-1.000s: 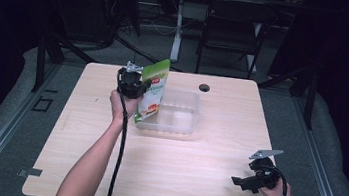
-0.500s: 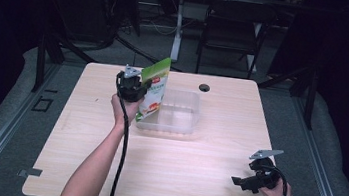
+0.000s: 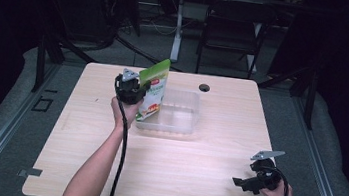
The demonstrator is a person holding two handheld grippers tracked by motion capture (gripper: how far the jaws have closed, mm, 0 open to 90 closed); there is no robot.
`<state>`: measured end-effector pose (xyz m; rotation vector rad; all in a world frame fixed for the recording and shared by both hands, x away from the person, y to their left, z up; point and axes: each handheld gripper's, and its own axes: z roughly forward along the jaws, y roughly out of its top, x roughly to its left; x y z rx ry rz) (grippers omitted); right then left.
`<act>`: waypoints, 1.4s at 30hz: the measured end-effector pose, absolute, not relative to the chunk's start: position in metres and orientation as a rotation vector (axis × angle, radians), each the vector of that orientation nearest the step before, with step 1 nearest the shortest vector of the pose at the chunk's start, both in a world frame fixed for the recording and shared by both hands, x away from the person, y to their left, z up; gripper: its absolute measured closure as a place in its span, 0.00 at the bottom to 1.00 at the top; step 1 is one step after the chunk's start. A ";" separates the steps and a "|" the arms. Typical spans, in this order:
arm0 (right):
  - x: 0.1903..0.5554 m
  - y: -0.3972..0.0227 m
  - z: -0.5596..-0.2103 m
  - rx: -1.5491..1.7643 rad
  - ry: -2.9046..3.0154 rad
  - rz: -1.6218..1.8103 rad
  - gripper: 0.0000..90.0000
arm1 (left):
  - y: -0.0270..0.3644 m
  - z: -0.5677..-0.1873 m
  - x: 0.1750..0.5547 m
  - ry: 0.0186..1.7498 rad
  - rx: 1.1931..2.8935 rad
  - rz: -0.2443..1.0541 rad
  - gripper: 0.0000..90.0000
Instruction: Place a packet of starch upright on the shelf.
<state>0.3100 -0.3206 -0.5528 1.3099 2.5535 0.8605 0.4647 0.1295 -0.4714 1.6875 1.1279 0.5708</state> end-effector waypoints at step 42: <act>0.310 -0.320 -0.552 1.304 2.566 0.844 0.06 | 0.168 -0.489 0.467 1.276 1.718 0.462 0.71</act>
